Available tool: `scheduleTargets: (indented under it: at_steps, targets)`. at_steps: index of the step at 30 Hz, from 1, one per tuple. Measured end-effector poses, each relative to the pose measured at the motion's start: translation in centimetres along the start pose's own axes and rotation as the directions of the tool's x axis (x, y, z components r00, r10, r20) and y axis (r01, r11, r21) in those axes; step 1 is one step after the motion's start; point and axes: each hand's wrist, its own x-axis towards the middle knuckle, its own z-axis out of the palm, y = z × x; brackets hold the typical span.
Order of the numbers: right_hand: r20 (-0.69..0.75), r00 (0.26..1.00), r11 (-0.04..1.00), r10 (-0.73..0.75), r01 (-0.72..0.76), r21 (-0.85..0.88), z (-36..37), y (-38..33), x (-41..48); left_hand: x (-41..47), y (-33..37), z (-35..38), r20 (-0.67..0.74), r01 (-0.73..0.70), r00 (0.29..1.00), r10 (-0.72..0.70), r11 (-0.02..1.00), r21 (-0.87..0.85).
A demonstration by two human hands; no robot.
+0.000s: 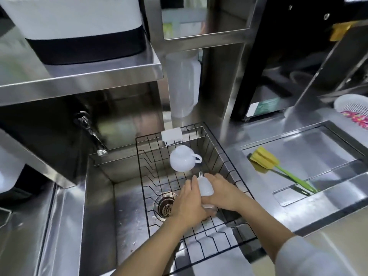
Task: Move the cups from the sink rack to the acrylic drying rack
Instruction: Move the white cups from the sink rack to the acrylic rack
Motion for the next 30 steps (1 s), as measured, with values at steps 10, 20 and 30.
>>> scheduleTargets:
  at_steps: [10,20,30]
  targets:
    - [-0.140,0.966,0.925,-0.218,0.250,0.285,-3.0,-5.6,-1.9,-2.8,-1.3,-6.7,-0.216,-0.048,0.972,-0.094,0.820,-0.570]
    - [-0.263,0.816,0.746,-0.514,0.577,0.333,-0.2,-18.3,-3.1,-11.9,-6.5,-18.2,-0.325,-0.271,0.906,-0.272,0.217,-0.938]
    - [-0.420,0.541,0.558,-0.729,0.824,0.092,9.3,-33.9,-4.3,-23.7,-15.2,-25.3,-0.415,-0.394,0.892,-0.179,0.143,-0.908]
